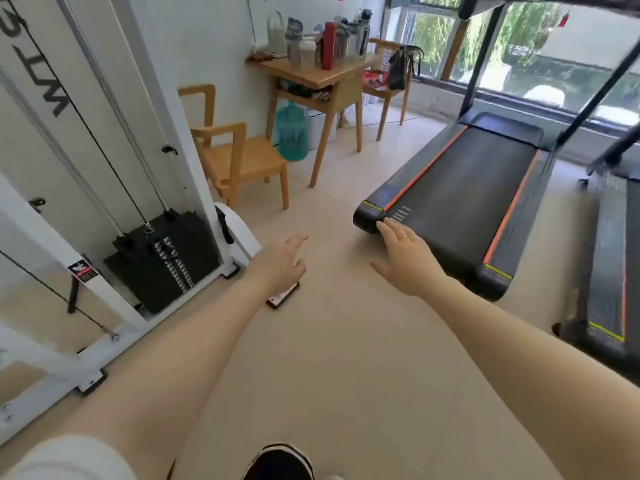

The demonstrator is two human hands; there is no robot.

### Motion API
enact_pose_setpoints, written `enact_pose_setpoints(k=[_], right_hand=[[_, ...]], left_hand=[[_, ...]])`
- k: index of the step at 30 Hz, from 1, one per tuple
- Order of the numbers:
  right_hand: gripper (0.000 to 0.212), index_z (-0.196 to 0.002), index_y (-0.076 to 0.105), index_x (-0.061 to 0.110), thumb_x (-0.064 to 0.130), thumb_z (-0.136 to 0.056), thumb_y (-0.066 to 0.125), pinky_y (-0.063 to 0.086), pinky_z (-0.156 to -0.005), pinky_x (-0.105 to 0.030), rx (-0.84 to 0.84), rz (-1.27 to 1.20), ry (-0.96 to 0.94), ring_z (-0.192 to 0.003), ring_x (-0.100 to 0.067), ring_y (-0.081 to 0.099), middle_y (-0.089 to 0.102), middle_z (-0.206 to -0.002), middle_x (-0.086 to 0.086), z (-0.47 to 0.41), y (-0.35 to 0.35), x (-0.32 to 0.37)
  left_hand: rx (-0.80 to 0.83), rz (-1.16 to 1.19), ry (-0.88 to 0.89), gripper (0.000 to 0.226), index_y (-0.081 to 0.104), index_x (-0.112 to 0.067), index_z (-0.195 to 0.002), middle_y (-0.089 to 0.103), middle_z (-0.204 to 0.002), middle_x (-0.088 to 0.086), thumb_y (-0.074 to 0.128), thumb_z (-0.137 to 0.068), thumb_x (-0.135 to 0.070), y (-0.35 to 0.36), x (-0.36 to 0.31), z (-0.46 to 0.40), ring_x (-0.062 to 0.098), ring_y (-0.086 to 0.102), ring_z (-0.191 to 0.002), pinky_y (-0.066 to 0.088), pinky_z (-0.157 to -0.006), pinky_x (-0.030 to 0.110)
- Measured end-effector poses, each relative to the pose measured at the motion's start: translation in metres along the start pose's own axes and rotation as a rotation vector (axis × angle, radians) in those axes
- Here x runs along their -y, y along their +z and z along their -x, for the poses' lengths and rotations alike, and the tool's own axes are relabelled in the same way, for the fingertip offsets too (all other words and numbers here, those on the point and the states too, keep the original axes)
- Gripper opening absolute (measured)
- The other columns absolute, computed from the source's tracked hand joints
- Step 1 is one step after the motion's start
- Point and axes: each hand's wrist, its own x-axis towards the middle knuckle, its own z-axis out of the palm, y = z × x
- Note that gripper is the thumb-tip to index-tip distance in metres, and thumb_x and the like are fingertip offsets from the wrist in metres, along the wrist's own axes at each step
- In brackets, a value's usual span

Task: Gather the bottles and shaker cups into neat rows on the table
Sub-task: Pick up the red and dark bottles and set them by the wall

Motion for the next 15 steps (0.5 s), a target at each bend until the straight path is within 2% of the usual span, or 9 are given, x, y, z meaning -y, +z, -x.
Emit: enact_pose_setpoints(k=[5, 8, 10, 13, 15], right_hand=[[0.073, -0.149, 0.006, 0.019, 0.040, -0.093, 0.047, 0.006, -0.117, -0.034, 0.117, 0.061, -0.088, -0.146, -0.022, 0.006, 0.006, -0.159, -0.002, -0.108, 0.014, -0.022], [0.073, -0.149, 0.007, 0.019, 0.039, -0.092, 0.049, 0.008, -0.118, -0.036, 0.128, 0.080, -0.075, -0.146, -0.023, 0.007, 0.008, -0.159, -0.003, -0.189, 0.028, -0.042], [0.075, -0.149, 0.007, 0.019, 0.039, -0.091, 0.050, 0.009, -0.119, -0.038, 0.153, 0.099, -0.058, -0.146, -0.024, 0.007, 0.008, -0.159, -0.004, -0.249, 0.034, -0.054], [0.076, -0.149, 0.005, 0.019, 0.038, -0.092, 0.050, 0.008, -0.119, -0.041, 0.220, 0.094, -0.033, -0.146, -0.027, 0.005, 0.007, -0.159, -0.006, -0.339, 0.027, -0.068], [0.074, -0.149, 0.004, 0.019, 0.039, -0.092, 0.048, 0.007, -0.119, -0.041, 0.221, 0.080, -0.032, -0.146, -0.027, 0.005, 0.007, -0.159, -0.007, -0.400, 0.019, -0.077]], left_hand=[[0.078, -0.041, -0.057, 0.053, 0.024, -0.022, -0.144, 0.031, -0.148, 0.005, 0.040, -0.093, -0.021, -0.009, 0.045, -0.108, 0.027, 0.042, -0.125, 0.042, -0.097, 0.040], [0.033, -0.004, -0.099, 0.054, 0.023, -0.020, -0.144, 0.033, -0.147, 0.007, 0.042, -0.092, -0.020, -0.006, 0.084, -0.184, 0.027, 0.041, -0.127, 0.040, -0.099, 0.040], [0.018, -0.002, -0.085, 0.056, 0.022, -0.018, -0.144, 0.033, -0.146, 0.008, 0.043, -0.092, -0.020, -0.011, 0.105, -0.237, 0.027, 0.039, -0.128, 0.038, -0.100, 0.038], [0.125, -0.104, -0.021, 0.060, 0.015, -0.021, -0.146, 0.028, -0.150, 0.005, 0.043, -0.092, -0.021, -0.039, 0.127, -0.318, 0.025, 0.035, -0.131, 0.037, -0.099, 0.036], [0.167, -0.185, 0.021, 0.062, 0.012, -0.024, -0.146, 0.028, -0.150, 0.003, 0.042, -0.092, -0.022, -0.063, 0.140, -0.375, 0.023, 0.037, -0.130, 0.040, -0.092, 0.034]])
